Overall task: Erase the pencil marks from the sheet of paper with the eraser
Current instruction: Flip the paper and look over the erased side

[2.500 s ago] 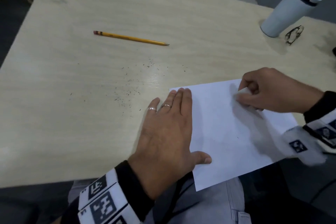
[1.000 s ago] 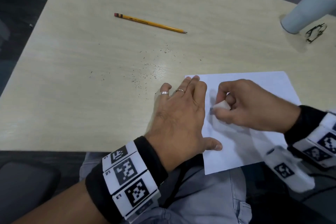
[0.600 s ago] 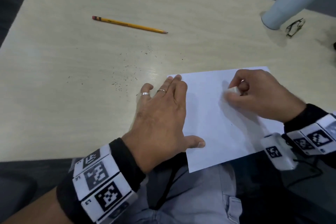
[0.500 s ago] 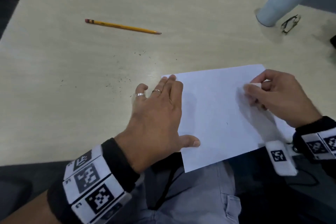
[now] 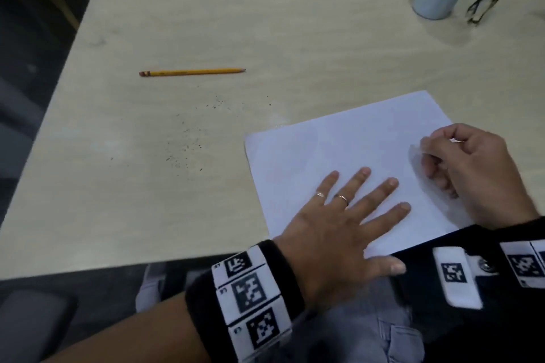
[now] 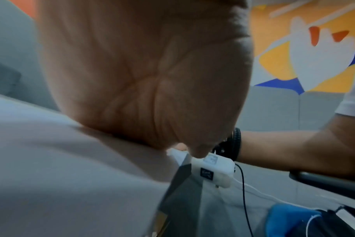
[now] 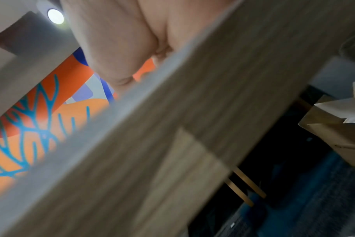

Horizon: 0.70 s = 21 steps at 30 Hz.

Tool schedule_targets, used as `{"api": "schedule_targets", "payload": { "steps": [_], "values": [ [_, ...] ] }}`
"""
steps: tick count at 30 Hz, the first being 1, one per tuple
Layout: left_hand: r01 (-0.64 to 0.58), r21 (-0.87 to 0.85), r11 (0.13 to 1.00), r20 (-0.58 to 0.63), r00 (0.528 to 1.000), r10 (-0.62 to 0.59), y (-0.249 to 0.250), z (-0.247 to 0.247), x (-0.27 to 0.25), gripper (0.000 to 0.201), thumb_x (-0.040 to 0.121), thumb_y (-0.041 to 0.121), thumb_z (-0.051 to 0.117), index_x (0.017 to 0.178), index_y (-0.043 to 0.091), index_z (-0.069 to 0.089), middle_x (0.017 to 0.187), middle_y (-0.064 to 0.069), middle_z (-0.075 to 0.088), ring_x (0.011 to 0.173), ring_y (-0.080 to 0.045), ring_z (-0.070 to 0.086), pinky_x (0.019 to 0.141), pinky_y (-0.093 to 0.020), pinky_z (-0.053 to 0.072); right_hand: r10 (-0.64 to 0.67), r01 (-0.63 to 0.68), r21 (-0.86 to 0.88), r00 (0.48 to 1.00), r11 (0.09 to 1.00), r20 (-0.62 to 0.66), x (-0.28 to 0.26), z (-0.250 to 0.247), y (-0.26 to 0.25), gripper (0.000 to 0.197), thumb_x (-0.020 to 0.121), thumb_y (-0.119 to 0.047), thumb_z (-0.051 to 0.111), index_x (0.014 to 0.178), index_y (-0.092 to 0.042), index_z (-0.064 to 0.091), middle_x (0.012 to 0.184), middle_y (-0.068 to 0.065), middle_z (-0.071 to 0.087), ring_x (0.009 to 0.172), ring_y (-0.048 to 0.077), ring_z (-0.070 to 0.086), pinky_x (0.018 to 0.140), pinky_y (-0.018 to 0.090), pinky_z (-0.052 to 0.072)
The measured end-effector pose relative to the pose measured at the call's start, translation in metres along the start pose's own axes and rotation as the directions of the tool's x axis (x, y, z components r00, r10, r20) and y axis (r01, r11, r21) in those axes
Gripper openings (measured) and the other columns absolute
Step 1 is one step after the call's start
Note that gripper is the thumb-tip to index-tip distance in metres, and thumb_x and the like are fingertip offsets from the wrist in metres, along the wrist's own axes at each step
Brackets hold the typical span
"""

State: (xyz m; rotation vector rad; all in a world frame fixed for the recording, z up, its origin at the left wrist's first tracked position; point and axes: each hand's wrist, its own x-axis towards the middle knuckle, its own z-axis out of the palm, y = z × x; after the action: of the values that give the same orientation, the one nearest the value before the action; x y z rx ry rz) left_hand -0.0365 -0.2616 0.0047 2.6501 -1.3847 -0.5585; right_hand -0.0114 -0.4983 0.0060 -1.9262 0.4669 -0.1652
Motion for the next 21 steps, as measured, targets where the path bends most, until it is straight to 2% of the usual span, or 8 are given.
{"api": "schedule_targets", "payload": {
  "steps": [3,6,8,10,12,15,18,21],
  "values": [
    [0.233,0.024,0.972,0.062,0.970,-0.234,-0.034,-0.006,-0.026,0.089,0.093,0.083,-0.002,0.162,0.033,-0.026,0.165,0.008,-0.041,0.151,-0.022,-0.042,0.127,-0.052,-0.016,0.007,-0.008,-0.042,1.000,0.999,-0.012,0.004,0.001,0.003,0.020,0.099,-0.019,0.069,0.080,-0.018,0.061,0.060,0.002,0.065,0.043,0.016,0.043,0.038,0.019,0.032],
    [0.524,0.109,0.845,0.073,0.843,-0.532,-0.058,-0.018,-0.046,0.104,0.086,0.089,-0.007,0.159,0.020,-0.032,0.163,-0.007,-0.045,0.152,-0.032,-0.040,0.126,-0.056,-0.015,0.025,-0.025,-0.073,1.000,0.997,-0.007,0.007,0.001,0.002,0.021,0.099,-0.020,0.070,0.080,-0.015,0.062,0.057,0.000,0.064,0.040,0.014,0.043,0.036,0.020,0.032],
    [0.484,0.127,0.866,0.024,0.871,-0.491,-0.052,-0.018,-0.043,0.106,0.088,0.087,-0.004,0.162,0.015,-0.026,0.165,-0.011,-0.040,0.154,-0.033,-0.035,0.126,-0.058,-0.013,0.031,-0.030,-0.070,1.000,0.997,0.006,0.007,0.000,0.001,0.021,0.099,-0.021,0.070,0.081,-0.014,0.062,0.057,-0.001,0.064,0.039,0.012,0.042,0.038,0.021,0.032],
    [0.218,0.131,0.967,-0.004,0.976,-0.219,-0.036,-0.011,-0.036,0.099,0.093,0.084,0.001,0.166,0.020,-0.016,0.171,-0.006,-0.030,0.157,-0.029,-0.029,0.128,-0.057,-0.010,0.032,-0.031,-0.057,0.999,0.998,0.008,0.006,0.000,-0.001,0.021,0.100,-0.020,0.070,0.082,-0.013,0.063,0.057,-0.002,0.064,0.039,0.012,0.042,0.045,0.023,0.034],
    [-0.003,0.098,0.995,0.036,0.999,-0.001,-0.027,-0.003,-0.035,0.091,0.093,0.082,0.003,0.166,0.031,-0.015,0.172,0.002,-0.027,0.158,-0.023,-0.029,0.128,-0.052,-0.014,0.030,-0.029,-0.051,1.000,0.998,0.010,0.005,0.000,-0.002,0.020,0.099,-0.020,0.070,0.082,-0.012,0.063,0.058,-0.001,0.064,0.040,0.012,0.043,0.050,0.025,0.035],
    [0.179,0.161,0.971,0.070,0.979,-0.192,-0.047,-0.004,-0.047,0.093,0.086,0.086,-0.007,0.159,0.034,-0.027,0.169,0.003,-0.034,0.157,-0.025,-0.032,0.127,-0.052,-0.018,0.033,-0.032,-0.042,0.999,0.999,0.017,0.005,-0.001,-0.002,0.021,0.099,-0.020,0.070,0.081,-0.012,0.063,0.061,0.002,0.065,0.043,0.016,0.043,0.051,0.025,0.035],
    [0.518,0.247,0.819,0.011,0.844,-0.537,-0.076,-0.021,-0.060,0.101,0.086,0.086,-0.014,0.160,0.018,-0.027,0.166,-0.012,-0.039,0.156,-0.039,-0.029,0.126,-0.058,-0.015,0.034,-0.033,-0.046,0.999,0.998,0.017,0.005,-0.001,-0.003,0.020,0.099,-0.020,0.070,0.083,-0.011,0.063,0.062,0.003,0.065,0.044,0.017,0.043,0.049,0.025,0.034],
    [0.433,0.173,0.885,-0.092,0.901,-0.423,-0.075,-0.031,-0.062,0.091,0.100,0.075,-0.001,0.168,0.014,-0.005,0.171,-0.013,-0.029,0.159,-0.040,-0.020,0.128,-0.061,-0.003,0.031,-0.030,-0.054,0.999,0.998,0.020,0.006,0.000,-0.003,0.020,0.099,-0.021,0.070,0.083,-0.011,0.064,0.063,0.005,0.066,0.043,0.017,0.043,0.049,0.025,0.034]
  ]
}}
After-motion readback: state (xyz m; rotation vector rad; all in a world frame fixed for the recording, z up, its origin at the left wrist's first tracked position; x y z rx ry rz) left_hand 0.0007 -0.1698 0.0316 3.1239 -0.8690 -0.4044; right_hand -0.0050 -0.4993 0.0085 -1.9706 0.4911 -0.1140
